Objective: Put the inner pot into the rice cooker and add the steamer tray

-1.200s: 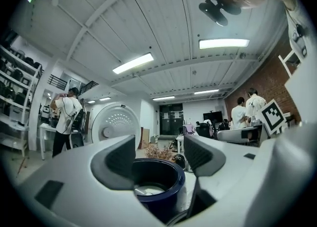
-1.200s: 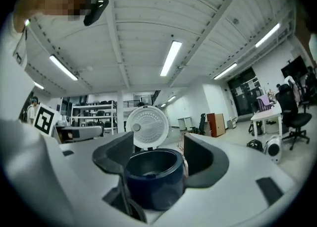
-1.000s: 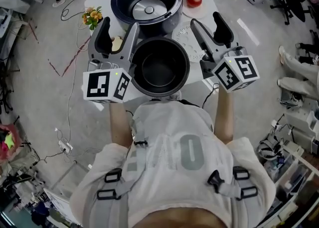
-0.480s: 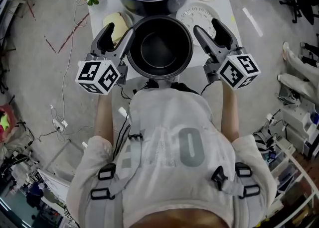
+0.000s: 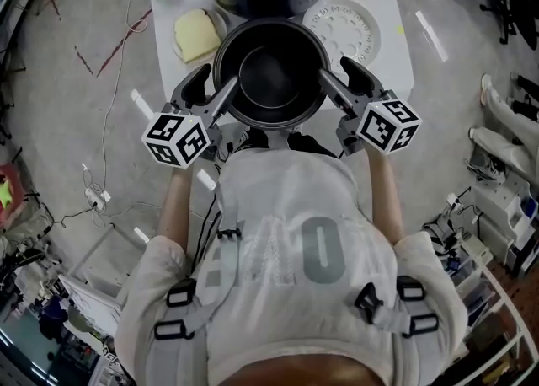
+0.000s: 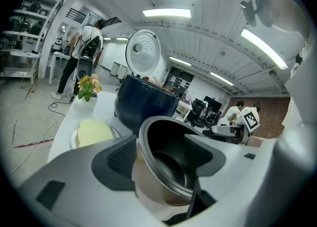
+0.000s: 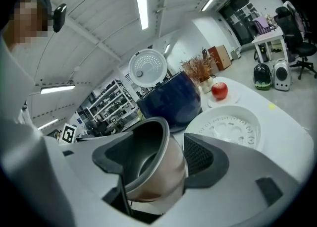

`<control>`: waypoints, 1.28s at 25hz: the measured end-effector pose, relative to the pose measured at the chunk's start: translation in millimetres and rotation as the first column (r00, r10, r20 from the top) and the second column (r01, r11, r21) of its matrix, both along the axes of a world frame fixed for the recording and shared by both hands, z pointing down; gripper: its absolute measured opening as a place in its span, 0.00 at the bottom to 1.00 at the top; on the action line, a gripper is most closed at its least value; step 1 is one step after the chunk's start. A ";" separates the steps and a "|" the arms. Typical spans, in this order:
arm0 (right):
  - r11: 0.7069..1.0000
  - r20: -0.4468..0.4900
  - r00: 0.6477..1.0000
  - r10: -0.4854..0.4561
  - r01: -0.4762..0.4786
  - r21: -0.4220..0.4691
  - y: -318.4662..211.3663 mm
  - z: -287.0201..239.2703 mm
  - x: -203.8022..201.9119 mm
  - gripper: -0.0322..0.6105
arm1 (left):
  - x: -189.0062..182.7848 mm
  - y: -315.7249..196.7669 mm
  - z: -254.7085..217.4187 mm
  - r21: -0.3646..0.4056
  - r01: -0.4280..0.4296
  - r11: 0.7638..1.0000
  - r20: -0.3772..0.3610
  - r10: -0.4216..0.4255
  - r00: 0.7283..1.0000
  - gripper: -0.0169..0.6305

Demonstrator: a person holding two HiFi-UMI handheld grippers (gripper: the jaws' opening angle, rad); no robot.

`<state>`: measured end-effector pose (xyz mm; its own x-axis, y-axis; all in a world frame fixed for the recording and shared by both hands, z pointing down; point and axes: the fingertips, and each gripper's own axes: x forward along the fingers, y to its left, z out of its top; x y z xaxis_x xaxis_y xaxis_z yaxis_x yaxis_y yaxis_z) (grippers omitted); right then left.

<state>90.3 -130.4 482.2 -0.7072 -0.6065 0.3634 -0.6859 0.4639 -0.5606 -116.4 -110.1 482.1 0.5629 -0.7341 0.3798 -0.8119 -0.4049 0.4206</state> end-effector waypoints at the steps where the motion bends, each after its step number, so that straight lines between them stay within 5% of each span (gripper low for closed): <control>1: 1.000 -0.005 1.000 -0.010 0.010 -0.010 2.0 3.9 -1.5 0.54 | 0.3 2.1 2.0 -0.006 -0.004 1.000 0.001 0.004 1.000 0.47; 16: 0.995 -0.089 0.993 -0.083 0.078 -0.067 6.5 36.6 -14.8 0.44 | -1.9 17.3 31.1 -0.084 -0.016 0.996 0.048 0.020 0.999 0.46; 20: 0.991 -0.138 0.982 -0.133 0.129 -0.034 11.3 31.7 -21.2 0.32 | 3.9 19.2 28.3 -0.069 -0.042 0.997 0.085 0.048 0.995 0.39; 32: 0.972 -0.232 0.944 -0.234 0.231 -0.041 13.9 29.5 -23.0 0.33 | 5.2 22.2 24.9 -0.075 -0.021 0.997 0.125 0.031 0.992 0.34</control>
<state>67.3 -116.4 511.7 -0.7223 -0.4292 0.5423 -0.6722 0.6200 -0.4046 -111.2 -87.8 507.0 0.5254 -0.6876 0.5011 -0.8500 -0.3985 0.3444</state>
